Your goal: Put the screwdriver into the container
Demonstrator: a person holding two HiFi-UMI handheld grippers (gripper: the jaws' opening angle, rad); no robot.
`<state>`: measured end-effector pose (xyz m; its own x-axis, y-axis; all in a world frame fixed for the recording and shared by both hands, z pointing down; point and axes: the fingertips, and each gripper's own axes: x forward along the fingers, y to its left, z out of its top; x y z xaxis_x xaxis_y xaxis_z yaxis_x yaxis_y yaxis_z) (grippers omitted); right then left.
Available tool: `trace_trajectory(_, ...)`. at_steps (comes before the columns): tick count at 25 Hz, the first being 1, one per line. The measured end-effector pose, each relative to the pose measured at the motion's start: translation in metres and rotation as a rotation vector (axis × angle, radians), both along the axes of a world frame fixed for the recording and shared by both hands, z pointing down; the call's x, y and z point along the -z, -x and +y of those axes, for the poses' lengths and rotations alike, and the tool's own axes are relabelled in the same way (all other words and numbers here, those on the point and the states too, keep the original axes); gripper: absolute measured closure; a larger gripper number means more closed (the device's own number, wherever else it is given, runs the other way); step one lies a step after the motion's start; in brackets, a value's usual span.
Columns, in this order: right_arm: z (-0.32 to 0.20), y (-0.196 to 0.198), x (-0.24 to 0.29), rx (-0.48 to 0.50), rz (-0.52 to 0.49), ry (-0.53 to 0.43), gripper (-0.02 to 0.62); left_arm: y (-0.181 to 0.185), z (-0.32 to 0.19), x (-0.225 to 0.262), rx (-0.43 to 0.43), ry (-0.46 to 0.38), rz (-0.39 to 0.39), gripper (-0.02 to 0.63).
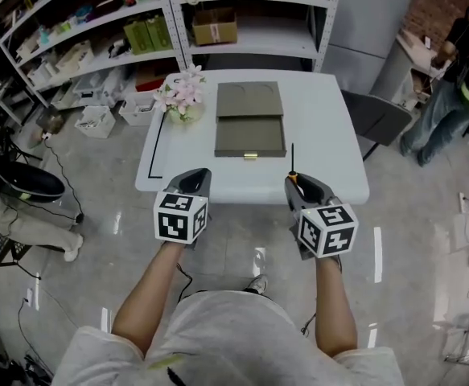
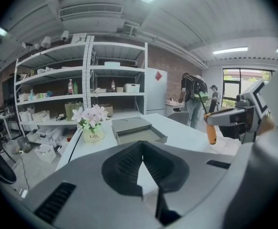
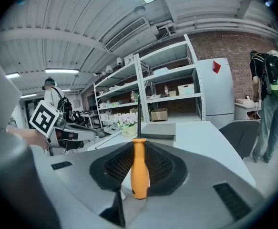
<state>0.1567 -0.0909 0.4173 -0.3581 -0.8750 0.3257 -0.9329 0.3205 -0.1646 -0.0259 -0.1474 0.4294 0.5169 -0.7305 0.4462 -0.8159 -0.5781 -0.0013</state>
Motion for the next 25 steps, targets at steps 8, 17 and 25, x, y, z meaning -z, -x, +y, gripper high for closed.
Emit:
trace_trajectory(8,-0.022,-0.021,-0.006,0.082,0.008,0.007,0.52,-0.015,-0.011,-0.004,0.061,-0.002,-0.028,0.6)
trace_trajectory(17,-0.049,-0.031,-0.019,0.145,0.055,0.038,0.52,-0.016,-0.031,-0.015,0.108,0.013,-0.022,0.601)
trace_trajectory(25,-0.098,-0.023,-0.03,0.215,0.151,0.07,0.52,-0.013,-0.076,-0.03,0.121,0.022,0.005,0.601)
